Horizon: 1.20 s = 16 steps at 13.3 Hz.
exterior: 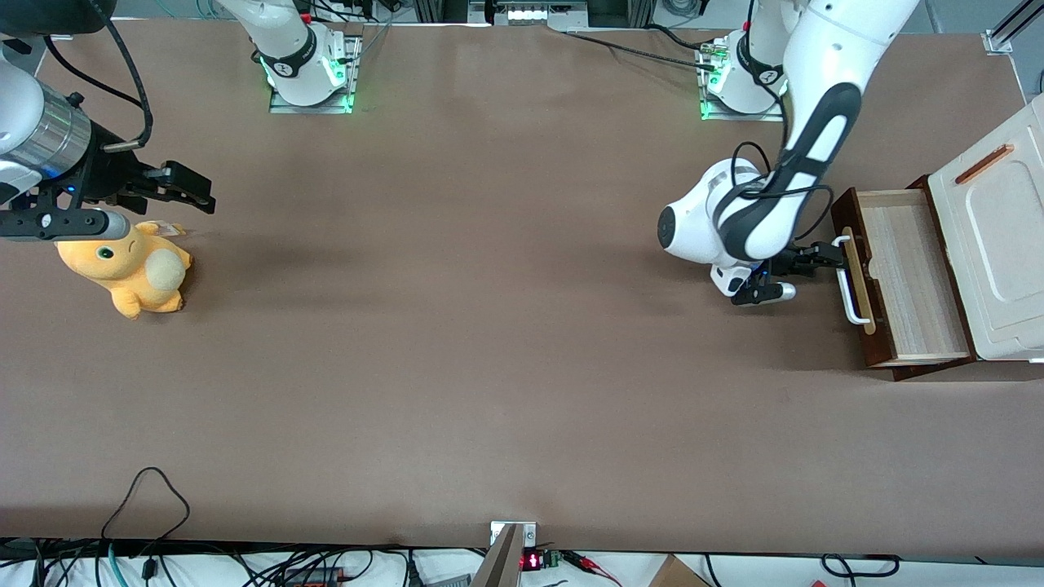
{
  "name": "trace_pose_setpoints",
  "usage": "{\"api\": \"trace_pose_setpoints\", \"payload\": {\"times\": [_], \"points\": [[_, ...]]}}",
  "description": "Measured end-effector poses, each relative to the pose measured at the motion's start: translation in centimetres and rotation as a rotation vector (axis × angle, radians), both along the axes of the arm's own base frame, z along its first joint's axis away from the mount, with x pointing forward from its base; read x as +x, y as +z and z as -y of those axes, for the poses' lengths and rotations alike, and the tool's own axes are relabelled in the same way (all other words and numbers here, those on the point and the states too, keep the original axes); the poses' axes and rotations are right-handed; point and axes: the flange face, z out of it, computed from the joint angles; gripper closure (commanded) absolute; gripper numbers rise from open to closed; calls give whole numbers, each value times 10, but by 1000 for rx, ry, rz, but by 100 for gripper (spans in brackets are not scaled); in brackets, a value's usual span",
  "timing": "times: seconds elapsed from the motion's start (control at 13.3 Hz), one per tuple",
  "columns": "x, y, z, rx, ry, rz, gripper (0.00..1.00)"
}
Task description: Open lower drawer with left arm only
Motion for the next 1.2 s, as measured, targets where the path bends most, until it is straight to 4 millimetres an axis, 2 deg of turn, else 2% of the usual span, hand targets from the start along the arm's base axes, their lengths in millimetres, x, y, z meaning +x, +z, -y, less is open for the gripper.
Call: {"api": "trace_pose_setpoints", "payload": {"times": [0.15,0.3,0.45,0.6,0.9,1.05,1.2], "points": [[12,46,18,-182,73,13,0],[17,108,30,-335,116,29,0],[15,173,34,-482,143,47,0],[8,230,24,-627,173,61,0],[-1,336,-19,-907,210,68,0],[1,372,-36,-982,190,58,0],[3,391,-44,-1026,143,36,0]]}}
